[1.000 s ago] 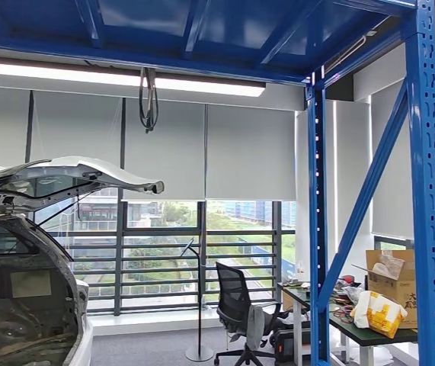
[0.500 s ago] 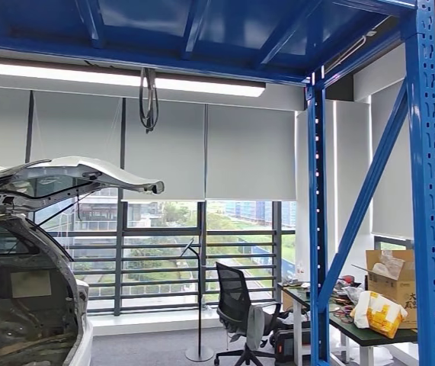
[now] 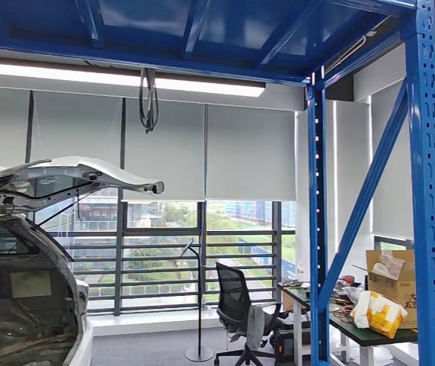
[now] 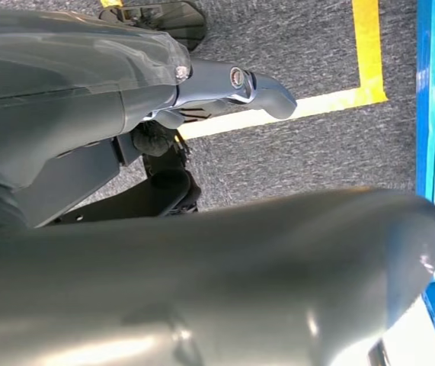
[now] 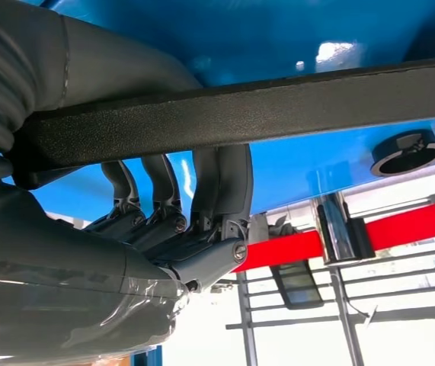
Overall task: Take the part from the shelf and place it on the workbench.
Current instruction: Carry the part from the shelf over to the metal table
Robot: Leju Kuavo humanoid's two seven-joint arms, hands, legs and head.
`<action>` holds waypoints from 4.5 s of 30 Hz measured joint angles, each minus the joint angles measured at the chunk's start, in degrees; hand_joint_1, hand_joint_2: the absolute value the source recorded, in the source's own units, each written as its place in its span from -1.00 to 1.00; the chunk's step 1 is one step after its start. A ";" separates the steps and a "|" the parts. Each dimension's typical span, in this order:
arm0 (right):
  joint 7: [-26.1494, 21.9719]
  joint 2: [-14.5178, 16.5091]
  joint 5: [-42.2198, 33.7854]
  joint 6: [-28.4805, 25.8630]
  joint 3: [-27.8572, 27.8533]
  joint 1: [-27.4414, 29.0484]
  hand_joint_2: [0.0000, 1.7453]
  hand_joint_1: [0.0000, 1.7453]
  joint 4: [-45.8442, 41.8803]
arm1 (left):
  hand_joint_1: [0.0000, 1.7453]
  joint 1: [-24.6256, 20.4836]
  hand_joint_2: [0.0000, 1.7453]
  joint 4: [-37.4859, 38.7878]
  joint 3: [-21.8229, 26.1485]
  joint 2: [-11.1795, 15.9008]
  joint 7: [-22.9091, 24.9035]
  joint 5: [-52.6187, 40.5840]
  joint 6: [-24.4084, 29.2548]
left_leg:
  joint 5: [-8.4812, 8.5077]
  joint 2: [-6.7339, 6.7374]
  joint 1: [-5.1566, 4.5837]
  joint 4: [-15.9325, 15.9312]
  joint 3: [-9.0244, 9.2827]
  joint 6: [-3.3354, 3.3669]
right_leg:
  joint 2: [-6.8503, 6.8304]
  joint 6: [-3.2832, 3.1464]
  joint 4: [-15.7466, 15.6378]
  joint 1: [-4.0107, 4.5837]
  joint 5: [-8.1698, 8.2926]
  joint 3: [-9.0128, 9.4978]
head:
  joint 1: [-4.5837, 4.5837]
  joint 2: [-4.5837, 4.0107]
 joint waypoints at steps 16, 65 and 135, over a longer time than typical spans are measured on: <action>-4.72 0.30 -6.16 0.64 1.40 9.43 1.00 1.00 -16.26 | -1.00 0.41 1.00 0.00 0.00 0.01 -1.00 1.20 0.98 | -0.05 0.01 0.04 -0.01 -0.16 -0.03 | 0.01 -0.01 0.01 0.01 -0.01 -0.18 | 0.00 0.00; -12.86 -0.10 -31.34 13.85 15.24 27.82 1.00 1.00 -61.23 | -1.00 1.21 1.00 0.00 0.79 0.80 -2.16 5.01 3.63 | -0.05 0.01 0.03 -0.02 -0.36 -0.03 | 0.00 0.02 0.01 0.01 -0.03 -0.35 | 0.00 0.00; -13.37 0.09 -32.15 15.34 15.60 26.37 1.00 1.00 -61.42 | -1.00 1.33 1.00 0.00 0.78 0.85 2.90 4.80 5.68 | 0.10 0.14 0.83 -0.41 0.14 -0.21 | -0.19 1.89 0.82 -1.16 -0.83 0.45 | 0.01 0.01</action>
